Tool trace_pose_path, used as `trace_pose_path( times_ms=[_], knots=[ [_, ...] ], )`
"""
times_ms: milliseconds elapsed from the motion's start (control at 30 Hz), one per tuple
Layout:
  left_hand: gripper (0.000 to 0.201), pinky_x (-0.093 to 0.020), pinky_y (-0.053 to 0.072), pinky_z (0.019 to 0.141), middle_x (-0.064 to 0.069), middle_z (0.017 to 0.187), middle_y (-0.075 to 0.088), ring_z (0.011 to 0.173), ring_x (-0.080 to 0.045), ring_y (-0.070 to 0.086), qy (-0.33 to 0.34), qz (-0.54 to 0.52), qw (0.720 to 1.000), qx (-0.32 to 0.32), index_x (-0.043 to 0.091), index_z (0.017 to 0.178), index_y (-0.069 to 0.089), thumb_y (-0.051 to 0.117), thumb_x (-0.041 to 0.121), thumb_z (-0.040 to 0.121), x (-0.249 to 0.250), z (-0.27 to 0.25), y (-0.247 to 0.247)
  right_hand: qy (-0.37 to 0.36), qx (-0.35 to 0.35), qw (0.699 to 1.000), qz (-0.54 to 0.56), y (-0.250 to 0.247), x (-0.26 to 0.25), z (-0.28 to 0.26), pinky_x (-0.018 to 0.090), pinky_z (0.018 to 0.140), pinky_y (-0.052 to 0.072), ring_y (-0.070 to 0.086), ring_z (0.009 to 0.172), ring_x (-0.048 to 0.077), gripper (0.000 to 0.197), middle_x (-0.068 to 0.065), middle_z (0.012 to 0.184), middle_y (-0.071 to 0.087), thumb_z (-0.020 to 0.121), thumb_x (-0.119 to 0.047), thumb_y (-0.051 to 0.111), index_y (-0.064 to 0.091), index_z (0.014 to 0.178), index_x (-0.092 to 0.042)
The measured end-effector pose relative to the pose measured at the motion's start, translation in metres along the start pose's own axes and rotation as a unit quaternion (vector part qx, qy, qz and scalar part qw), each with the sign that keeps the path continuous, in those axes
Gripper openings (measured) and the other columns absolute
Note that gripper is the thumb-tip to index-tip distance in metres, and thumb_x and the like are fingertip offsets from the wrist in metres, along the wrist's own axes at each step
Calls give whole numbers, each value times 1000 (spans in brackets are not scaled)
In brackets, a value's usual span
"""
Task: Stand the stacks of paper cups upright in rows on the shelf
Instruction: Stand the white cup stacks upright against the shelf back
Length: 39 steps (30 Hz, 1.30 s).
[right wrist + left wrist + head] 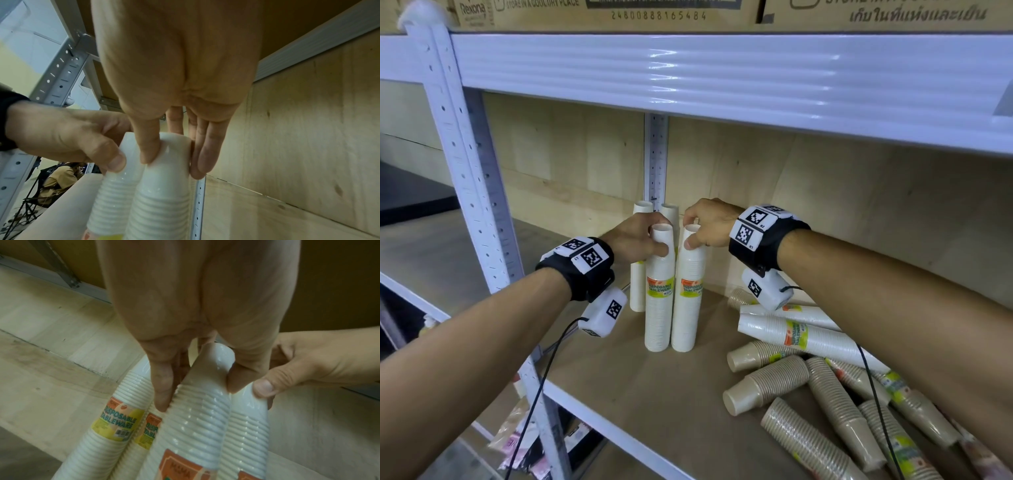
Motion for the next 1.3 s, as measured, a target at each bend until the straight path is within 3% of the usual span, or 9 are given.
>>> trace_pose_path(
  times_ms=[67, 200, 367, 467, 600, 933, 1167, 1300],
  knots=[
    [34, -34, 53, 79, -4, 105, 63, 96, -21, 61, 4, 19, 1000, 3, 15, 113, 61, 71, 9, 80, 4, 0, -2, 2, 9, 1000, 11, 1, -1, -1, 26, 65, 42, 57, 86, 17, 44, 1, 104, 60, 84, -29, 73, 61, 124, -12],
    [31, -44, 56, 84, -10, 105, 65, 97, -27, 63, 8, 26, 1000, 3, 8, 108, 64, 71, 5, 78, 10, 1, -11, 4, 19, 999, 30, 1, -4, 2, 29, 72, 48, 60, 84, 18, 41, 5, 110, 63, 83, -29, 74, 63, 119, -11],
    [36, -38, 56, 76, -6, 101, 64, 85, -19, 60, 2, 27, 999, 20, 9, 110, 64, 71, -1, 76, 8, 7, -28, -10, 51, 997, 50, -1, -12, 9, 22, 58, 38, 54, 87, 16, 40, 5, 122, 62, 83, -27, 74, 64, 117, -10],
    [37, -37, 55, 75, -1, 97, 63, 89, -22, 60, -1, 37, 999, 29, 11, 109, 64, 72, -1, 75, 2, 10, -39, -13, 63, 996, 55, 0, -19, 14, 24, 70, 38, 50, 92, 15, 40, 5, 130, 58, 85, -26, 72, 62, 120, -9],
    [37, -39, 55, 79, -5, 108, 61, 94, -26, 60, -15, 59, 997, 40, 7, 112, 64, 73, 1, 76, -9, 12, -47, 1, 73, 995, 62, 7, -26, 24, 27, 76, 41, 56, 104, 22, 44, 7, 126, 58, 84, -30, 72, 60, 122, -10],
    [39, -46, 55, 88, -5, 110, 60, 102, -31, 61, -19, 59, 997, 51, 5, 116, 65, 74, 1, 77, -25, 12, -49, 9, 73, 994, 87, 20, -31, 38, 28, 72, 40, 53, 92, 18, 43, 7, 120, 59, 85, -32, 71, 61, 121, -11],
    [41, -42, 53, 93, -9, 117, 60, 105, -28, 61, -42, 52, 996, 60, 12, 124, 61, 72, 9, 84, -17, 15, -53, 1, 71, 994, 83, 15, -29, 33, 30, 86, 45, 57, 113, 26, 52, 9, 132, 56, 87, -28, 69, 52, 134, -12],
    [46, -37, 51, 95, -5, 116, 62, 104, -24, 62, -32, 65, 994, 80, 17, 128, 61, 75, 19, 84, 3, 15, -67, -13, 84, 994, 69, 0, -24, 24, 26, 83, 41, 57, 113, 23, 53, 7, 133, 57, 87, -24, 69, 52, 136, -12]
  ],
)
Point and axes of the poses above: each hand's wrist, its own z-axis towards the middle knuckle, its own y-axis out of the palm, x = y × z, the point moved 1 cm from there along z, towards the middle knuckle
